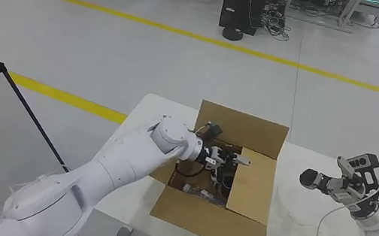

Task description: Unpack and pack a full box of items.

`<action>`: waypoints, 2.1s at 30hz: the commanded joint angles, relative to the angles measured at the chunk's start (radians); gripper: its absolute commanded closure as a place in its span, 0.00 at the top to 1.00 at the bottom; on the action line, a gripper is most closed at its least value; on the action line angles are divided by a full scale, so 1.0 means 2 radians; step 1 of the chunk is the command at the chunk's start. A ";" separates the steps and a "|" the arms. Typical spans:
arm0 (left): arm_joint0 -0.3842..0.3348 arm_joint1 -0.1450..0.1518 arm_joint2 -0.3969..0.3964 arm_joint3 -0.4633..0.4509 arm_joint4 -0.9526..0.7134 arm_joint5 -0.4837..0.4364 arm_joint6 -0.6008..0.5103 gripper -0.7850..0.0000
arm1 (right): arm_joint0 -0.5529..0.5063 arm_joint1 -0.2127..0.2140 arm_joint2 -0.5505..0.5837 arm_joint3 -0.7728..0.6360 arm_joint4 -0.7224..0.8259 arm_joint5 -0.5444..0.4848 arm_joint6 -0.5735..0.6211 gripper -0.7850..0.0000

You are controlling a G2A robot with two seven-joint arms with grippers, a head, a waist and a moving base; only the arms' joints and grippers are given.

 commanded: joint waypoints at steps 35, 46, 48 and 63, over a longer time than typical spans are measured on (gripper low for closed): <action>-0.099 -0.134 0.052 0.012 0.019 -0.107 -0.089 1.00 | -0.063 0.011 0.091 -0.059 0.083 -0.015 -0.023 1.00; -0.100 -0.192 0.058 0.106 -0.011 -0.170 -0.097 1.00 | -0.080 0.013 0.073 -0.094 0.089 -0.008 -0.027 1.00; -0.098 -0.201 0.058 0.124 -0.017 -0.173 -0.102 1.00 | -0.077 0.013 0.064 -0.095 0.084 -0.006 -0.033 1.00; -0.112 -0.244 0.048 0.209 -0.011 -0.192 -0.119 1.00 | -0.053 0.018 0.010 -0.051 0.022 -0.002 -0.069 1.00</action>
